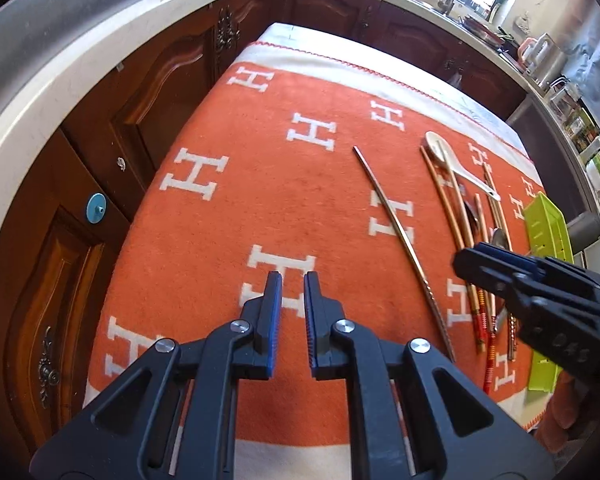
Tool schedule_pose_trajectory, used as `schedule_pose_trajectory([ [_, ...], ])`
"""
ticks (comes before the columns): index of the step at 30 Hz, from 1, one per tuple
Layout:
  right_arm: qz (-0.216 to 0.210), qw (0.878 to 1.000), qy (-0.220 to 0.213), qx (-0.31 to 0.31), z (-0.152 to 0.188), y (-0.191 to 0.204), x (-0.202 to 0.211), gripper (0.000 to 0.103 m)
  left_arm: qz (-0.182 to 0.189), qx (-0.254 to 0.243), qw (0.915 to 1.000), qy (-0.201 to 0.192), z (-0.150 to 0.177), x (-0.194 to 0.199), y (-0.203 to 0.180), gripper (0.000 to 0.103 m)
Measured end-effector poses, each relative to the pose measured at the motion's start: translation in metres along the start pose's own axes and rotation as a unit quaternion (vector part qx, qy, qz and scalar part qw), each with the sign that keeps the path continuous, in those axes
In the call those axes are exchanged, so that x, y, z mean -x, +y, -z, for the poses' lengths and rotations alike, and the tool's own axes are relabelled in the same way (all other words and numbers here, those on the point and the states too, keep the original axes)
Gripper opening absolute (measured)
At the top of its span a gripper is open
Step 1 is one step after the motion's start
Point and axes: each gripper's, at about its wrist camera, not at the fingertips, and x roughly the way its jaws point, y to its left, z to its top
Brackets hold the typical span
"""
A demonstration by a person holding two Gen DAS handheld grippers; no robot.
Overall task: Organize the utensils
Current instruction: 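Move both tools back and lower the right tool onto a steel chopstick, then close the right tool on the steel chopstick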
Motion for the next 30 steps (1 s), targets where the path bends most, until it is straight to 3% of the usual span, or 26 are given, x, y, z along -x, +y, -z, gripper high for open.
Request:
schedule_pose_trajectory([
  [5, 0.02, 0.999, 0.02, 0.034, -0.013, 0.008, -0.046, 0.027, -0.003, -0.001, 1.0, 0.007, -0.004, -0.015, 0.003, 0.008],
  [13, 0.043, 0.997, 0.025, 0.067, -0.011, 0.006, -0.081, 0.027, -0.006, -0.007, 0.9998, 0.017, -0.006, -0.031, -0.002, 0.008],
  [20, 0.081, 0.992, 0.0, 0.093, -0.001, 0.01, -0.083, 0.006, -0.005, -0.019, 0.9995, 0.023, -0.006, -0.037, -0.014, 0.008],
  [25, 0.034, 0.998, 0.008, 0.043, -0.003, -0.007, -0.073, 0.005, -0.007, -0.035, 0.9992, 0.018, -0.006, -0.03, -0.027, 0.009],
  [30, -0.021, 0.999, -0.007, -0.023, 0.005, -0.035, -0.039, 0.005, 0.01, -0.048, 0.9987, 0.013, -0.011, -0.028, -0.049, 0.008],
])
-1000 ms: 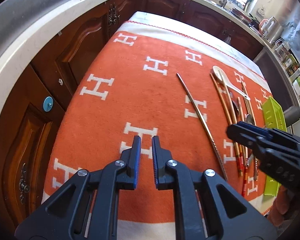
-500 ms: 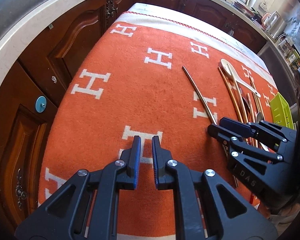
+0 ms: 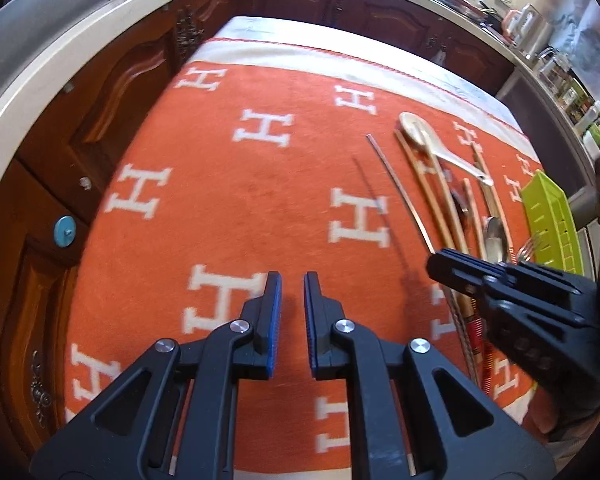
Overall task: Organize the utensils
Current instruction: 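Close the right tool on the steel chopstick, then lift the steel chopstick toward the tray with the right tool while the left tool approaches utensils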
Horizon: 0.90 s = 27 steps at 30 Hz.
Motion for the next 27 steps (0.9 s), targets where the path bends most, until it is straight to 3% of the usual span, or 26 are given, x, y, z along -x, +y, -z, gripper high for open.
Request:
schedule_pose_trajectory([
  [4, -0.016, 0.999, -0.023, -0.047, 0.007, -0.031, 0.035, 0.005, 0.048, -0.008, 0.9987, 0.014, -0.012, -0.009, -0.027, 0.008],
  [12, -0.008, 0.991, -0.082, -0.107, 0.021, -0.088, 0.091, 0.005, 0.087, -0.034, 0.995, 0.036, -0.026, -0.037, -0.087, 0.008],
  [18, -0.022, 0.987, -0.1, -0.125, 0.031, -0.117, 0.112, 0.005, 0.08, -0.033, 0.9947, 0.057, -0.033, -0.058, -0.112, 0.008],
  [27, -0.04, 0.985, -0.105, -0.129, 0.038, -0.131, 0.111, 0.005, 0.047, -0.051, 0.9967, 0.042, -0.034, -0.069, -0.133, 0.009],
])
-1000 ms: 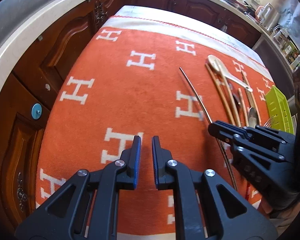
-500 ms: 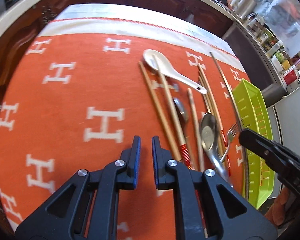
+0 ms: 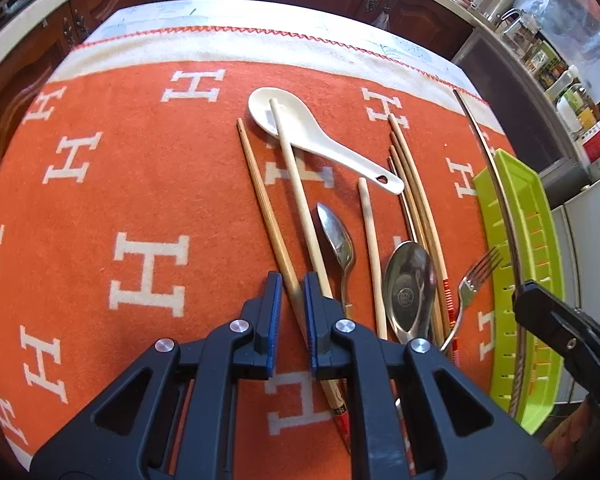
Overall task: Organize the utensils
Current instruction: 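Lift the steel chopstick toward the tray with the right tool while the left tool approaches utensils, then lower the steel chopstick into the green tray and open the right tool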
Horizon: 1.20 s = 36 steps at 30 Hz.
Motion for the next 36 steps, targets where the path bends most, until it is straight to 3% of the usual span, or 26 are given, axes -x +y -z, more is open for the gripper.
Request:
schedule_pose_trajectory([
  [6, 0.002, 1.0, -0.001, -0.001, 0.003, -0.006, -0.002, 0.005, -0.069, -0.053, 0.9958, -0.028, 0.009, 0.0, -0.02, 0.009],
  [9, 0.004, 1.0, 0.002, -0.008, 0.005, -0.01, -0.004, 0.005, -0.079, -0.053, 0.995, -0.031, 0.01, -0.001, -0.023, 0.009],
  [16, 0.006, 1.0, -0.008, -0.011, 0.009, -0.008, 0.002, 0.005, -0.048, -0.025, 0.998, -0.033, 0.013, 0.011, -0.003, 0.004],
  [24, 0.011, 1.0, -0.021, -0.008, 0.015, 0.003, 0.021, 0.005, -0.002, -0.015, 0.9982, -0.059, 0.029, 0.075, 0.0, 0.004],
  [30, 0.012, 0.999, -0.036, -0.009, 0.025, 0.009, 0.047, 0.005, 0.035, -0.054, 0.9938, -0.09, 0.033, 0.129, -0.033, 0.004],
  [36, 0.02, 0.998, -0.064, -0.021, 0.032, -0.002, 0.086, 0.005, 0.065, -0.104, 0.9879, -0.094, 0.032, 0.155, -0.096, 0.004],
])
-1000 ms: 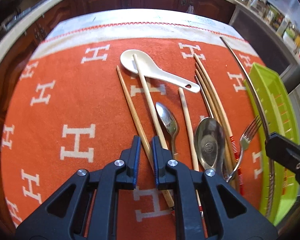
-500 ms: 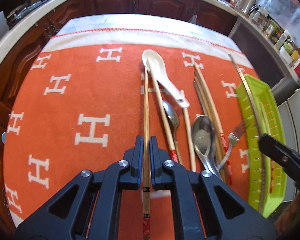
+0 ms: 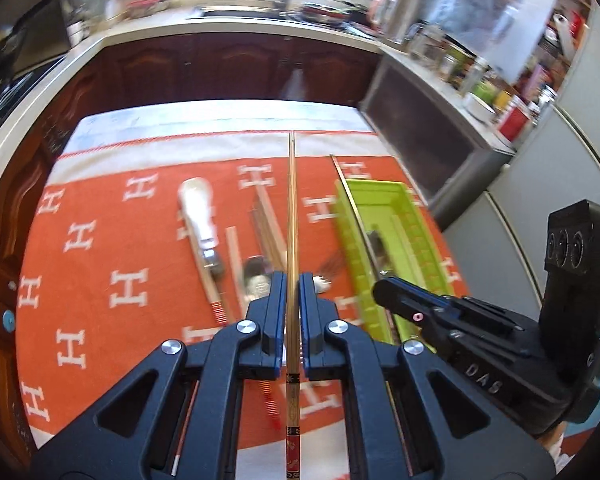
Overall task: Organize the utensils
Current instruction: 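Lower the steel chopstick into the green tray and open the right tool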
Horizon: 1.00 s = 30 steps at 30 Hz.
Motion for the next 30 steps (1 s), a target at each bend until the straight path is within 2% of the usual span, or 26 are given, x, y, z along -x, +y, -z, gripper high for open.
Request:
schedule_pose_trajectory([
  [6, 0.03, 0.999, -0.036, -0.027, -0.007, -0.03, 0.047, 0.005, 0.032, -0.016, 0.9991, 0.023, -0.016, -0.018, -0.059, 0.004],
  [13, 0.069, 0.994, -0.047, -0.071, -0.011, -0.091, 0.075, 0.005, 0.035, -0.014, 0.9975, 0.06, -0.017, -0.071, -0.1, 0.004],
  [22, 0.092, 0.991, 0.011, -0.097, 0.003, -0.15, 0.048, 0.006, 0.026, -0.03, 0.9932, 0.11, 0.012, -0.132, -0.115, 0.004],
  [24, 0.089, 0.99, 0.021, -0.111, 0.009, -0.16, 0.039, 0.008, 0.01, -0.042, 0.9933, 0.107, 0.016, -0.137, -0.118, 0.004],
  [26, 0.087, 0.989, 0.026, -0.117, 0.012, -0.169, 0.035, 0.014, 0.006, -0.051, 0.9928, 0.108, 0.019, -0.138, -0.12, 0.005],
  [30, 0.087, 0.989, 0.015, -0.117, 0.016, -0.175, 0.038, 0.016, 0.0, -0.062, 0.9921, 0.109, 0.022, -0.132, -0.121, 0.005],
])
